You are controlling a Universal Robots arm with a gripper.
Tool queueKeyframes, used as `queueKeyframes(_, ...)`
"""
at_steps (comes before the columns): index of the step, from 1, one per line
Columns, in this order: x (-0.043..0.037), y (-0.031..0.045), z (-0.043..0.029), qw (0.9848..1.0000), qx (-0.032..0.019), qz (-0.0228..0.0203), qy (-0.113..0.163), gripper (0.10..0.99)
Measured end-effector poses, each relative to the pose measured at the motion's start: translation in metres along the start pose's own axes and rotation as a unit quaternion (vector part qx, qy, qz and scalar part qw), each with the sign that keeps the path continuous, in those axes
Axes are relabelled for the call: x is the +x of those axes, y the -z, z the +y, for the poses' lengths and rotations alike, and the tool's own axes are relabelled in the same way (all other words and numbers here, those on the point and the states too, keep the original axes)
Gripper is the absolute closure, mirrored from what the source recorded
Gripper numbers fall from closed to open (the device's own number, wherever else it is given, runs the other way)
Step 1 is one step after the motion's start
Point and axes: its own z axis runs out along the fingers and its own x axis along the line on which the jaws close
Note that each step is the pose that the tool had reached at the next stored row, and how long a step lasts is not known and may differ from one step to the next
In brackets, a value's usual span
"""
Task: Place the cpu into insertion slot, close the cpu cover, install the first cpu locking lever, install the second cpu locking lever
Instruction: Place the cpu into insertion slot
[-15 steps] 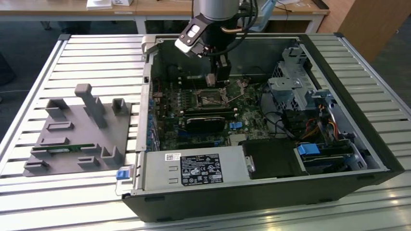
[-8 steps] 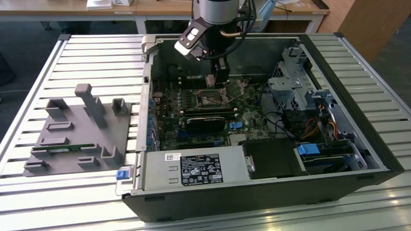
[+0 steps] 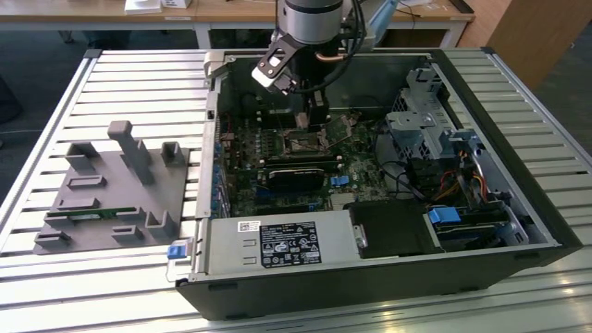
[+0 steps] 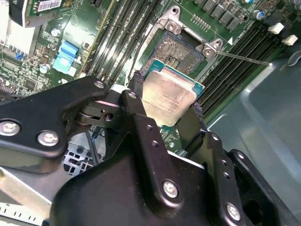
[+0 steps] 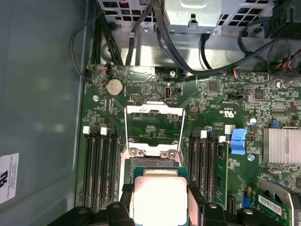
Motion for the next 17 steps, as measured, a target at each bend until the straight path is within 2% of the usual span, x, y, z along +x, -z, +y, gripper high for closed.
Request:
queueKeyframes(8,0.0037,-0.0105,-0.0010,1.0000,0.0009,0.0000,-0.001,0.549)
queueKeyframes(17,0.0037,-0.0127,-0.0015,1.0000,0.0010,-0.0002,-0.002,0.549)
